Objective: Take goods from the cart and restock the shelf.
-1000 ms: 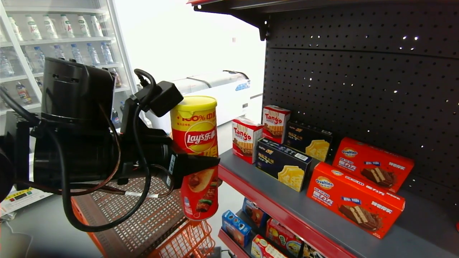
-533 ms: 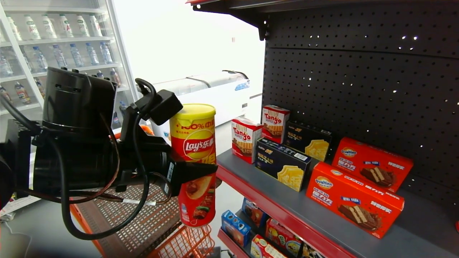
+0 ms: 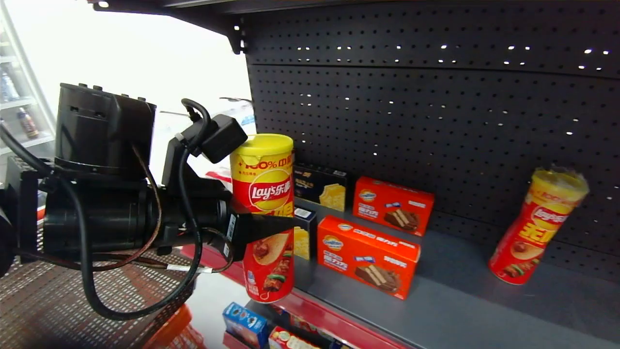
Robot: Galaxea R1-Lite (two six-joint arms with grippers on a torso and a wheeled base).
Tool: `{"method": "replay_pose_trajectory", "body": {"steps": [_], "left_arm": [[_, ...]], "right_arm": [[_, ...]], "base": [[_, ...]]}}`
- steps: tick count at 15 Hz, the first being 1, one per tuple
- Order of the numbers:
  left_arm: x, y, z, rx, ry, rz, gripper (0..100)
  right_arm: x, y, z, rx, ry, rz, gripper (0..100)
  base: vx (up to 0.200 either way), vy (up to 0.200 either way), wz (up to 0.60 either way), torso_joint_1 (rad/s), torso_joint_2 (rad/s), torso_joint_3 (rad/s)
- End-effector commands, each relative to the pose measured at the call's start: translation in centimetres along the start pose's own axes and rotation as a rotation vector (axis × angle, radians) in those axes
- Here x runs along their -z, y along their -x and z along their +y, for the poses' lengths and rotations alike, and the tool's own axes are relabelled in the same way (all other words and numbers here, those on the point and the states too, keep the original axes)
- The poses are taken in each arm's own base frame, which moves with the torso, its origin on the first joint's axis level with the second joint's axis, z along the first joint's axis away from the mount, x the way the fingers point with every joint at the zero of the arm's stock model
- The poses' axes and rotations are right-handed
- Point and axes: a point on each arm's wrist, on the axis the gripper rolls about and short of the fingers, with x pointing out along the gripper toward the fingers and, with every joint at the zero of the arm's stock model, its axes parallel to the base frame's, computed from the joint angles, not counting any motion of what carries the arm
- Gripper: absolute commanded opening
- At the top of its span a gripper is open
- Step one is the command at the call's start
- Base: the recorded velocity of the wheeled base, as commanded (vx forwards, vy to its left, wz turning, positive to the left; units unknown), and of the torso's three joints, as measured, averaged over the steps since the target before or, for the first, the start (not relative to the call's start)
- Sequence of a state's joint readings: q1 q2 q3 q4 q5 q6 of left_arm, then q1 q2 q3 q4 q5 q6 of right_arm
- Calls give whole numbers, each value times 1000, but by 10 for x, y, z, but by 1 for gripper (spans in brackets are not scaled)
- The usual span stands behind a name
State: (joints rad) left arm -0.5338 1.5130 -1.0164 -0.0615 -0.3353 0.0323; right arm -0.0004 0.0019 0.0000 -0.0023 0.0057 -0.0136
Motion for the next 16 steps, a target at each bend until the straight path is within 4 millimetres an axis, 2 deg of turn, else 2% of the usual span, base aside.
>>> {"method": "replay_pose_trajectory", "body": {"steps": [1,4,11,16], "left_arm": [[-7,0,-7,24,-18,-20,0],[-13,-1,-16,53,-37,-35,0],[-14,-1,-16,53,-38,-35,0],[-14,-1,-16,47,-36,-37,0]], "right_arm": [[0,0,0,-1,0,0,100],[0,0,0,-1,0,-1,100],[0,0,0,1,0,-1,100],[0,0,0,-1,0,-1,100]], "base": [[0,0,-600,2,7,7],[0,0,-600,7,2,-1],[0,0,-600,3,1,0],[0,0,0,0,0,0]]}}
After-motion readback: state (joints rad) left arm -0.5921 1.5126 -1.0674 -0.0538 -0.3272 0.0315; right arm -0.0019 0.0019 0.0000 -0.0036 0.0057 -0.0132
